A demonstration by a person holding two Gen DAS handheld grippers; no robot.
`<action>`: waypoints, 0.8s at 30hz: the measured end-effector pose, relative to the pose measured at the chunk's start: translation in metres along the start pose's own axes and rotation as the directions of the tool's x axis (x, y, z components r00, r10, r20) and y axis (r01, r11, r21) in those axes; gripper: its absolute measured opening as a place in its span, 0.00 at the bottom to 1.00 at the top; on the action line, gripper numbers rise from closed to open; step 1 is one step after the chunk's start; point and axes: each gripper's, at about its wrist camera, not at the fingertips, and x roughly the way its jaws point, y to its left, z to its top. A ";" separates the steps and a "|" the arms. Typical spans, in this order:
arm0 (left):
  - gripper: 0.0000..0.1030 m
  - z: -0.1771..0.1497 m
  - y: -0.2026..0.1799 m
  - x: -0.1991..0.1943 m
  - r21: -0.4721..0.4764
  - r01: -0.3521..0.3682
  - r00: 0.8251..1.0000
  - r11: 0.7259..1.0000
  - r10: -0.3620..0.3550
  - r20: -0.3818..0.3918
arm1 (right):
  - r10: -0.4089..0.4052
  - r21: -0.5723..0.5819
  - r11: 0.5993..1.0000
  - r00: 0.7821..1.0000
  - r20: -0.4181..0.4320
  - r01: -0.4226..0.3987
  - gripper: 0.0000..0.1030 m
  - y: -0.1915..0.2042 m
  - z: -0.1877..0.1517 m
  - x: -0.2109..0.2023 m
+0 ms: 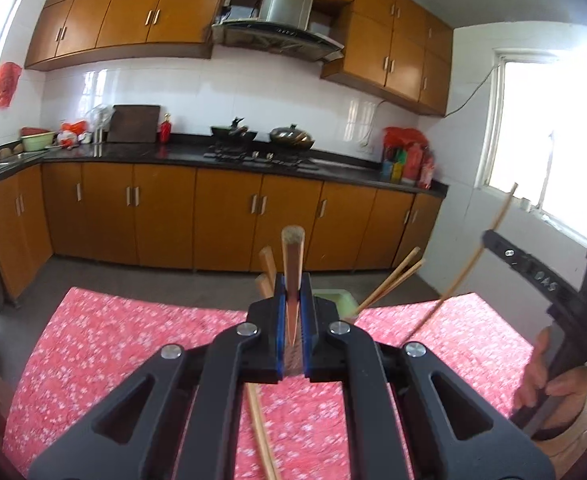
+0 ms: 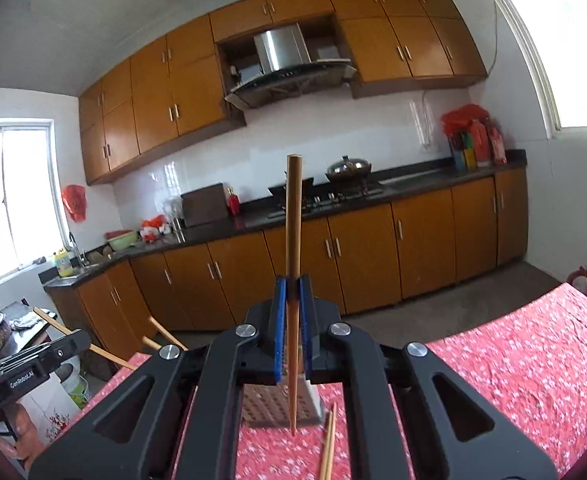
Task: Organize utensils
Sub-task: 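Lift both held chopsticks and carry them above the grey holder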
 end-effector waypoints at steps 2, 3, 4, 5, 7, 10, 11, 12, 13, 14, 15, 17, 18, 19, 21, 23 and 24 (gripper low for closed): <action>0.07 0.010 -0.007 0.001 0.005 0.005 1.000 1.000 -0.006 0.029 | 0.006 -0.003 1.000 1.000 0.021 -0.006 0.07 0.005 0.007 0.005; 0.07 0.014 -0.010 0.003 0.007 0.003 0.999 1.000 -0.003 0.039 | 0.006 -0.005 1.000 1.000 0.030 -0.006 0.07 0.007 0.009 0.008; 0.07 0.020 -0.013 0.007 0.006 0.000 0.999 1.000 -0.001 0.051 | 0.005 -0.009 1.000 0.999 0.044 -0.005 0.07 0.010 0.012 0.012; 0.07 0.023 -0.014 0.011 0.003 0.000 0.998 1.000 -0.001 0.059 | 0.005 -0.012 1.000 0.999 0.052 -0.005 0.07 0.012 0.012 0.014; 0.07 0.030 -0.016 0.020 -0.008 -0.007 0.998 1.000 0.008 0.065 | 0.005 -0.021 1.000 0.997 0.074 -0.003 0.07 0.016 0.015 0.021; 0.07 0.037 -0.014 0.034 -0.035 -0.017 0.997 0.999 0.019 0.078 | 0.002 -0.038 0.999 0.995 0.103 0.002 0.07 0.020 0.015 0.033; 0.07 0.039 -0.012 0.040 -0.050 -0.019 0.996 0.999 0.023 0.086 | -0.003 -0.045 0.999 0.993 0.114 0.008 0.07 0.022 0.015 0.037; 0.07 0.040 -0.010 0.043 -0.066 -0.015 0.995 0.998 0.021 0.093 | -0.008 -0.050 0.999 0.993 0.120 0.014 0.07 0.024 0.014 0.041; 0.07 0.043 -0.008 0.046 -0.081 -0.015 0.995 0.997 0.023 0.100 | -0.012 -0.053 0.998 0.992 0.123 0.019 0.07 0.025 0.013 0.044; 0.07 0.044 -0.006 0.048 -0.092 -0.015 0.994 0.996 0.025 0.106 | -0.018 -0.050 0.998 0.993 0.120 0.024 0.07 0.025 0.012 0.052; 0.07 0.047 -0.005 0.050 -0.101 -0.013 0.993 0.995 0.025 0.115 | -0.019 -0.045 0.999 0.993 0.115 0.025 0.07 0.025 0.011 0.057; 0.07 0.052 -0.002 0.052 -0.109 -0.017 0.990 0.994 0.032 0.136 | -0.024 -0.039 0.999 0.994 0.107 0.029 0.07 0.024 0.008 0.064; 0.07 0.055 -0.001 0.052 -0.112 -0.018 0.989 0.994 0.035 0.147 | -0.028 -0.039 0.999 0.994 0.102 0.032 0.07 0.024 0.006 0.067; 0.07 0.057 0.001 0.052 -0.116 -0.022 0.987 0.993 0.040 0.158 | -0.032 -0.041 0.998 0.995 0.093 0.036 0.07 0.022 0.003 0.072; 0.07 0.059 0.002 0.053 -0.125 -0.021 0.984 0.992 0.043 0.175 | -0.040 -0.046 0.998 0.996 0.077 0.043 0.07 0.022 -0.001 0.076; 0.07 0.060 0.004 0.053 -0.131 -0.026 0.980 0.991 0.051 0.191 | -0.042 -0.042 0.998 0.997 0.062 0.044 0.07 0.020 -0.005 0.079; 0.07 0.059 0.004 0.055 -0.129 -0.028 0.979 0.991 0.054 0.197 | -0.041 -0.038 0.998 0.998 0.056 0.043 0.07 0.018 -0.007 0.080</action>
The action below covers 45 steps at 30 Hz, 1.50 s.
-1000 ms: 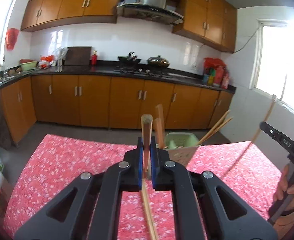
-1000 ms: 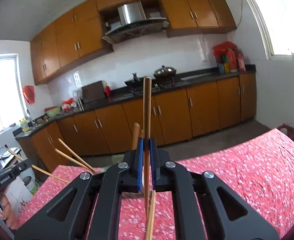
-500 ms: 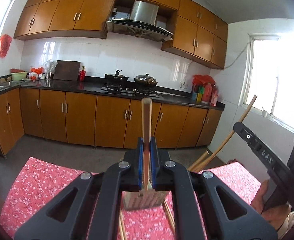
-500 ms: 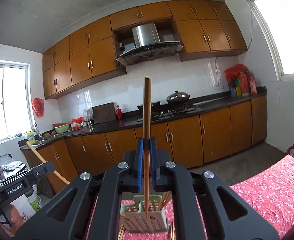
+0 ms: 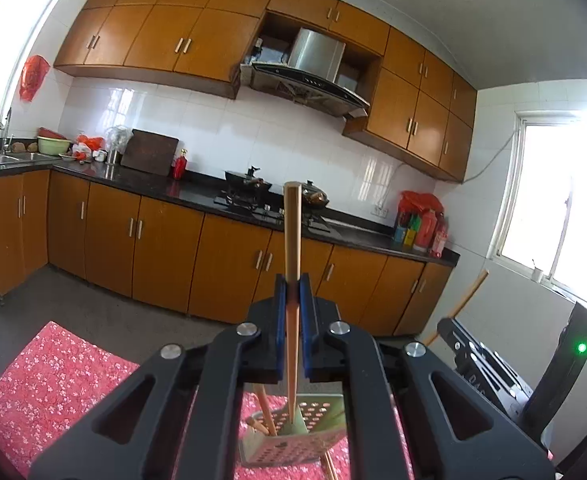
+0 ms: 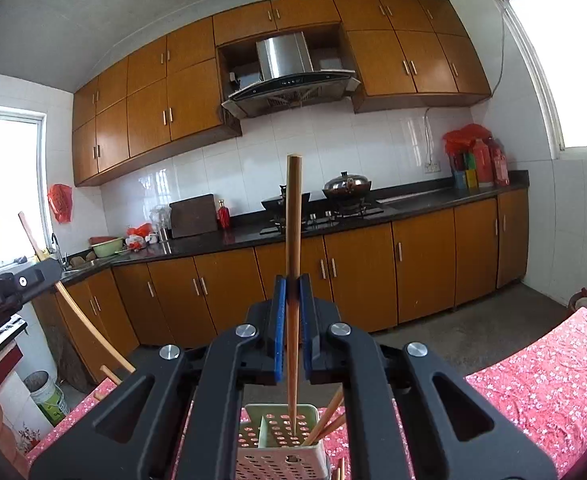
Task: Organize utensils
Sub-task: 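Lift both held chopsticks and carry them above the grey holder, then open both tools to drop the chopsticks into the holder, then move both open tools back down to the remaining chopsticks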
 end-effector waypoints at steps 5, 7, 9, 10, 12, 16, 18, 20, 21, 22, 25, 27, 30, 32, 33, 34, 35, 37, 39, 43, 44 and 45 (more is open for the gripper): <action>0.07 -0.020 0.001 0.017 0.022 -0.013 0.999 1.000 0.014 -0.041 | 0.005 0.002 1.000 0.999 -0.034 -0.005 0.07 0.001 -0.009 0.005; 0.07 -0.032 0.001 0.026 0.027 -0.019 0.997 0.999 0.020 -0.073 | 0.010 0.000 1.000 0.998 -0.057 -0.010 0.07 0.001 -0.015 0.007; 0.07 -0.039 0.002 0.033 0.033 -0.021 0.995 0.999 0.024 -0.102 | 0.014 0.001 1.000 0.997 -0.080 -0.014 0.08 0.001 -0.018 0.008; 0.07 -0.042 0.002 0.036 0.031 -0.017 0.992 0.999 0.020 -0.121 | 0.016 0.003 1.000 0.996 -0.088 -0.015 0.08 0.001 -0.019 0.008; 0.08 -0.045 0.002 0.037 0.035 -0.025 0.991 0.999 0.029 -0.131 | 0.017 0.006 1.000 0.995 -0.095 -0.017 0.08 0.000 -0.019 0.007; 0.15 -0.045 0.003 0.033 0.049 -0.031 0.991 0.998 0.037 -0.131 | 0.016 0.007 1.000 0.996 -0.093 -0.015 0.15 0.000 -0.015 0.001; 0.17 -0.043 0.004 0.026 0.048 -0.041 0.991 0.998 0.047 -0.127 | 0.012 0.007 1.000 0.996 -0.084 -0.011 0.19 -0.002 -0.013 -0.006; 0.17 -0.042 0.007 0.018 0.041 -0.052 0.991 0.998 0.057 -0.124 | 0.005 0.002 1.000 0.997 -0.076 -0.005 0.19 -0.003 -0.011 -0.015; 0.18 -0.040 0.009 0.014 0.039 -0.062 0.990 0.997 0.066 -0.124 | 0.001 -0.001 1.000 0.997 -0.073 -0.001 0.19 -0.004 -0.010 -0.021; 0.19 -0.040 0.011 0.009 0.039 -0.069 0.990 0.997 0.074 -0.124 | -0.003 -0.004 1.000 0.997 -0.072 0.003 0.19 -0.006 -0.010 -0.028; 0.24 -0.044 0.022 -0.012 0.042 -0.109 0.985 0.993 0.113 -0.130 | -0.019 -0.006 1.000 0.997 -0.081 0.018 0.19 -0.015 -0.014 -0.048; 0.26 -0.053 0.031 -0.023 0.046 -0.132 0.979 0.990 0.137 -0.148 | -0.036 -0.002 0.999 0.994 -0.103 0.036 0.20 -0.023 -0.022 -0.057; 0.27 -0.080 0.053 -0.036 0.066 -0.175 0.960 0.982 0.185 -0.209 | -0.065 0.008 0.998 0.976 -0.206 0.068 0.23 -0.040 -0.052 -0.063; 0.28 -0.105 0.068 -0.037 0.089 -0.199 0.938 0.976 0.216 -0.271 | -0.066 0.016 0.997 0.950 -0.305 0.075 0.23 -0.050 -0.079 -0.057; 0.28 -0.119 0.076 -0.036 0.102 -0.213 0.923 0.972 0.234 -0.306 | -0.056 0.032 0.997 0.927 -0.370 0.073 0.23 -0.056 -0.098 -0.052; 0.28 -0.135 0.084 -0.033 0.108 -0.228 0.903 0.968 0.251 -0.348 | -0.046 0.046 0.996 0.903 -0.428 0.073 0.23 -0.059 -0.116 -0.047; 0.28 -0.148 0.091 -0.031 0.104 -0.231 0.887 0.967 0.254 -0.387 | -0.034 0.058 0.996 0.881 -0.473 0.070 0.23 -0.061 -0.129 -0.043; 0.28 -0.168 0.099 -0.026 0.091 -0.234 0.859 0.968 0.249 -0.447 | 0.005 0.086 0.995 0.826 -0.564 0.053 0.23 -0.062 -0.161 -0.035; 0.28 -0.191 0.108 -0.021 0.081 -0.233 0.826 0.969 0.241 -0.509 | 0.029 0.088 0.996 0.776 -0.630 0.034 0.23 -0.056 -0.189 -0.029; 0.28 -0.220 0.112 -0.022 0.072 -0.218 0.797 0.973 0.220 -0.562 | 0.035 0.072 0.997 0.735 -0.678 0.019 0.23 -0.044 -0.216 -0.025; 0.30 -0.226 0.113 -0.024 0.074 -0.212 0.794 0.974 0.216 -0.569 | 0.032 0.067 0.998 0.729 -0.684 0.019 0.23 -0.043 -0.221 -0.025; 0.31 -0.230 0.112 -0.025 0.076 -0.208 0.791 0.975 0.213 -0.573 | 0.028 0.061 0.998 0.722 -0.691 0.020 0.22 -0.041 -0.225 -0.024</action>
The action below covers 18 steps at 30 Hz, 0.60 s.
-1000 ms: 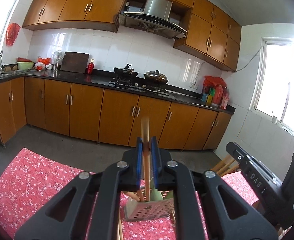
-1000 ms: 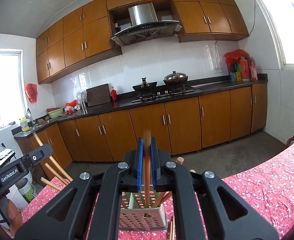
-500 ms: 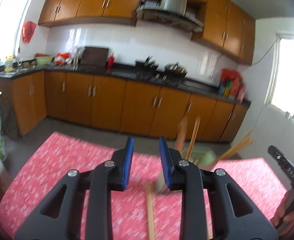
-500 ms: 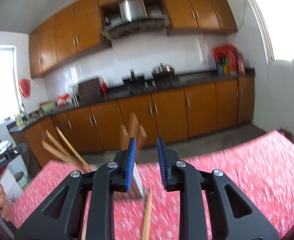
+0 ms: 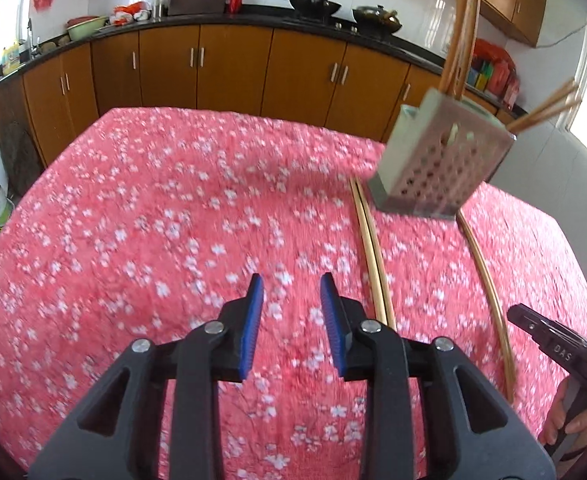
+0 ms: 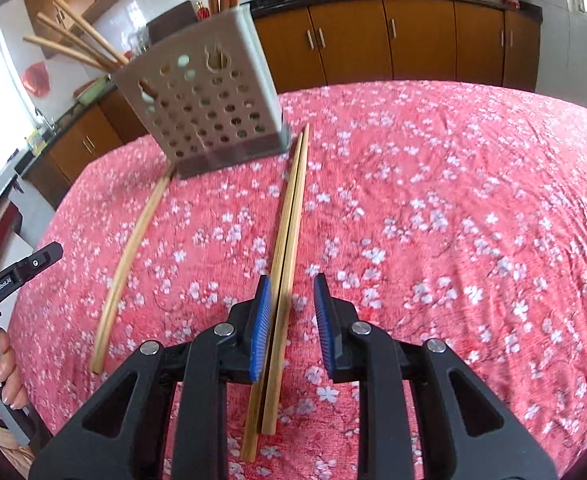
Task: Organize utensils
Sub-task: 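Move both open tools back down to the remaining chopsticks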
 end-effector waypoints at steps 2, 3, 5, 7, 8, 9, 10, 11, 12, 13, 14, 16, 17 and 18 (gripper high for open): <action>0.32 -0.004 -0.005 0.002 0.009 0.006 1.000 1.000 -0.006 -0.008 | -0.007 -0.006 1.000 1.000 -0.008 0.007 0.22 0.001 -0.006 0.004; 0.32 -0.006 -0.006 0.003 0.013 0.010 1.000 1.000 -0.010 -0.011 | -0.013 -0.009 1.000 1.000 -0.001 0.013 0.22 0.002 -0.007 0.004; 0.32 -0.005 -0.008 0.004 0.021 0.015 1.000 1.000 -0.015 -0.016 | -0.041 -0.018 0.999 0.999 0.002 0.041 0.22 0.002 -0.004 0.004; 0.32 -0.006 -0.012 0.006 0.031 0.023 0.999 0.999 -0.023 -0.023 | -0.046 -0.013 0.999 0.999 0.000 0.046 0.21 -0.001 -0.004 0.005; 0.32 -0.006 -0.014 0.006 0.034 0.027 0.999 0.999 -0.026 -0.026 | -0.049 -0.018 0.999 0.999 0.000 0.049 0.21 0.000 -0.004 0.004; 0.32 -0.006 -0.016 0.007 0.037 0.033 0.999 0.999 -0.032 -0.030 | -0.053 -0.025 0.998 0.999 0.000 0.053 0.21 0.001 -0.004 0.004; 0.32 -0.007 -0.017 0.008 0.041 0.041 0.999 0.998 -0.039 -0.035 | -0.060 -0.039 0.997 0.998 0.002 0.060 0.21 0.003 -0.004 0.003; 0.32 -0.009 -0.020 0.009 0.047 0.051 0.998 0.998 -0.049 -0.042 | -0.070 -0.055 0.996 0.998 0.005 0.070 0.21 0.005 -0.004 0.003; 0.32 -0.009 -0.022 0.011 0.052 0.058 0.997 0.997 -0.055 -0.047 | -0.078 -0.068 0.995 0.997 0.006 0.078 0.20 0.006 -0.003 0.006; 0.32 -0.010 -0.025 0.012 0.058 0.067 0.996 0.996 -0.064 -0.054 | -0.087 -0.081 0.993 0.996 0.008 0.088 0.18 0.007 -0.001 0.008; 0.32 -0.013 -0.028 0.014 0.067 0.081 0.995 0.995 -0.076 -0.064 | -0.102 -0.090 0.991 0.995 0.010 0.102 0.14 0.007 0.000 0.009; 0.31 -0.015 -0.033 0.016 0.078 0.095 0.993 0.992 -0.089 -0.073 | -0.135 -0.073 0.988 0.991 0.014 0.136 0.07 0.001 0.002 0.010; 0.31 -0.017 -0.036 0.017 0.086 0.102 0.992 0.991 -0.096 -0.078 | -0.154 -0.047 0.987 0.988 0.017 0.154 0.07 -0.004 0.004 0.010; 0.29 -0.018 -0.038 0.018 0.093 0.111 0.991 0.989 -0.103 -0.082 | -0.170 -0.029 0.985 0.985 0.019 0.170 0.07 -0.008 0.006 0.009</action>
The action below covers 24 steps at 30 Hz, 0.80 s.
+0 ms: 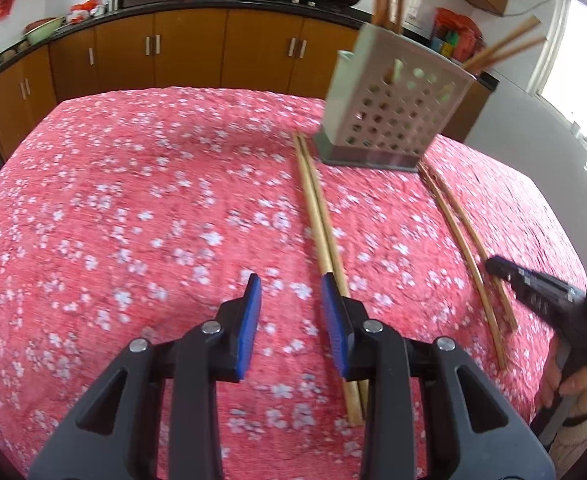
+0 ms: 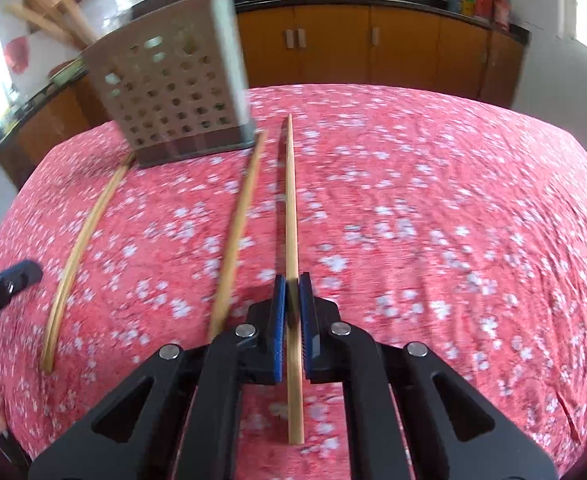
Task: Organize utensils
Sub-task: 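Move both open tools back down to the remaining chopsticks, then close the right tool on a chopstick while the left tool closes on another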
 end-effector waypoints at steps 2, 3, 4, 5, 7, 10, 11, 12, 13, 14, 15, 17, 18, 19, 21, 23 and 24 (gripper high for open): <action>0.26 -0.002 -0.004 0.003 0.016 0.010 1.000 1.000 -0.010 -0.010 | -0.027 0.048 0.998 1.000 0.003 0.027 0.07 -0.012 0.002 0.001; 0.25 -0.003 -0.007 0.004 0.027 0.012 1.000 1.000 -0.012 -0.016 | -0.029 0.063 0.998 1.000 0.003 0.029 0.07 -0.016 0.002 0.001; 0.24 -0.003 -0.008 0.005 0.035 0.014 1.000 0.999 -0.013 -0.020 | -0.024 0.067 0.997 1.000 0.003 0.024 0.07 -0.019 0.002 0.001; 0.22 -0.004 -0.011 0.007 0.048 0.016 1.000 0.999 -0.014 -0.026 | -0.023 0.067 0.998 1.000 0.004 0.023 0.07 -0.019 0.002 0.001; 0.20 -0.005 -0.015 0.009 0.067 0.012 0.999 0.998 -0.009 -0.034 | -0.027 0.059 0.998 1.000 0.006 0.027 0.07 -0.019 0.001 0.001; 0.18 -0.006 -0.020 0.013 0.085 0.010 0.999 0.996 -0.006 -0.042 | -0.029 0.056 0.998 1.000 0.007 0.028 0.07 -0.020 -0.001 0.000; 0.18 -0.006 -0.023 0.014 0.093 0.005 0.999 0.996 0.000 -0.047 | -0.027 0.056 0.998 1.000 0.007 0.027 0.07 -0.020 -0.001 0.000; 0.18 -0.007 -0.025 0.015 0.099 0.001 0.999 0.995 0.004 -0.047 | -0.025 0.057 0.998 1.000 0.007 0.025 0.07 -0.020 -0.003 -0.002; 0.18 -0.006 -0.028 0.016 0.109 -0.007 0.999 0.994 0.012 -0.051 | -0.020 0.056 0.998 1.000 0.005 0.020 0.07 -0.020 -0.003 -0.003; 0.17 -0.007 -0.030 0.019 0.116 -0.017 0.998 0.993 0.024 -0.060 | -0.016 0.051 0.999 1.000 0.004 0.016 0.07 -0.019 -0.004 -0.003; 0.16 -0.007 -0.031 0.020 0.126 -0.031 0.998 0.992 0.037 -0.050 | -0.011 0.045 0.999 1.000 0.004 0.011 0.07 -0.017 -0.004 -0.004; 0.14 -0.005 -0.034 0.023 0.141 -0.063 0.997 0.988 0.069 -0.044 | 0.002 0.032 0.999 1.000 0.002 -0.002 0.08 -0.012 -0.003 -0.003; 0.10 -0.004 -0.035 0.023 0.141 -0.078 0.996 0.987 0.084 -0.041 | 0.004 0.027 1.000 1.000 0.003 -0.004 0.08 -0.011 -0.004 -0.003; 0.09 -0.003 -0.034 0.024 0.138 -0.090 0.995 0.986 0.096 -0.039 | 0.004 0.023 1.000 1.000 0.004 -0.004 0.08 -0.009 -0.004 -0.002; 0.08 0.003 -0.025 0.027 0.115 -0.121 0.991 0.986 0.126 -0.035 | 0.002 0.014 1.000 1.000 0.007 -0.002 0.08 -0.007 -0.003 -0.001; 0.08 0.008 -0.013 0.027 0.088 -0.148 0.988 0.985 0.152 -0.033 | -0.001 0.009 1.000 1.000 0.009 0.001 0.08 -0.009 -0.001 0.000; 0.08 0.011 -0.004 0.028 0.073 -0.163 0.986 0.984 0.166 -0.033 | -0.010 0.012 1.000 1.000 0.010 0.010 0.08 -0.011 -0.001 0.001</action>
